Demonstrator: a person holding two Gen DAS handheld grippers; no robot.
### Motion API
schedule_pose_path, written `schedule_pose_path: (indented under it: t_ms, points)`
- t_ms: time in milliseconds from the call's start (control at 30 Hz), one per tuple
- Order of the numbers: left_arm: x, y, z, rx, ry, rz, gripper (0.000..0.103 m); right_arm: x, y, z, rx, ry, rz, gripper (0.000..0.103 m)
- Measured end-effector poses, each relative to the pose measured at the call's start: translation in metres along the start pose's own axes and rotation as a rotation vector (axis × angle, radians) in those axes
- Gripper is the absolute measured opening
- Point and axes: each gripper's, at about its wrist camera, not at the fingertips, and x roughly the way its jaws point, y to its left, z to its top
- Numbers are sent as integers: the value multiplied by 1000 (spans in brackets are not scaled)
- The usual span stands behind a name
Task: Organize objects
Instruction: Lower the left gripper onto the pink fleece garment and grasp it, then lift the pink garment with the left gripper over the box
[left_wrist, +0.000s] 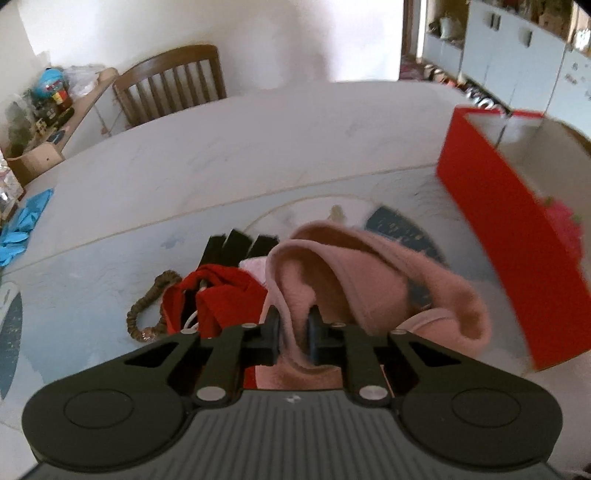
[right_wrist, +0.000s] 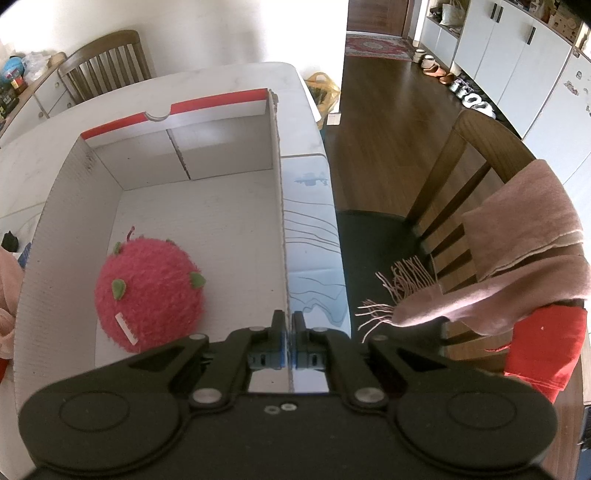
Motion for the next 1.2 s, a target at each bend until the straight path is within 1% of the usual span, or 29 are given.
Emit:
schedule_pose_path:
  t_ms: [67,167,333,533,700,800,933,1200]
  points:
    - [-12,1,3,-21,-17,-40,13,0,0,0,0,0,0,2]
    - [-31,-2,10,-28,-49,-81,12,0,0,0,1,1,0,2]
    - [-62,-15,24,11,-108,-122,12,-1,0,0,-2,1,-1,2]
    - [-86,-31,46,26,-143,-185,12,-1,-1,0,-12,7,0,2]
    - [-110,-40,71,43,-192,-241,11,-1,-1,0,-17,7,-3,2]
    - [-127,-48,90,83,-233,-263,11,-1,0,0,-19,7,-5,2]
    - [-144,-70,116,153,-281,-278,11,-1,1,0,-27,9,-8,2]
    - [-156,-121,153,273,-352,-313,11,-1,3,0,-39,10,-9,2]
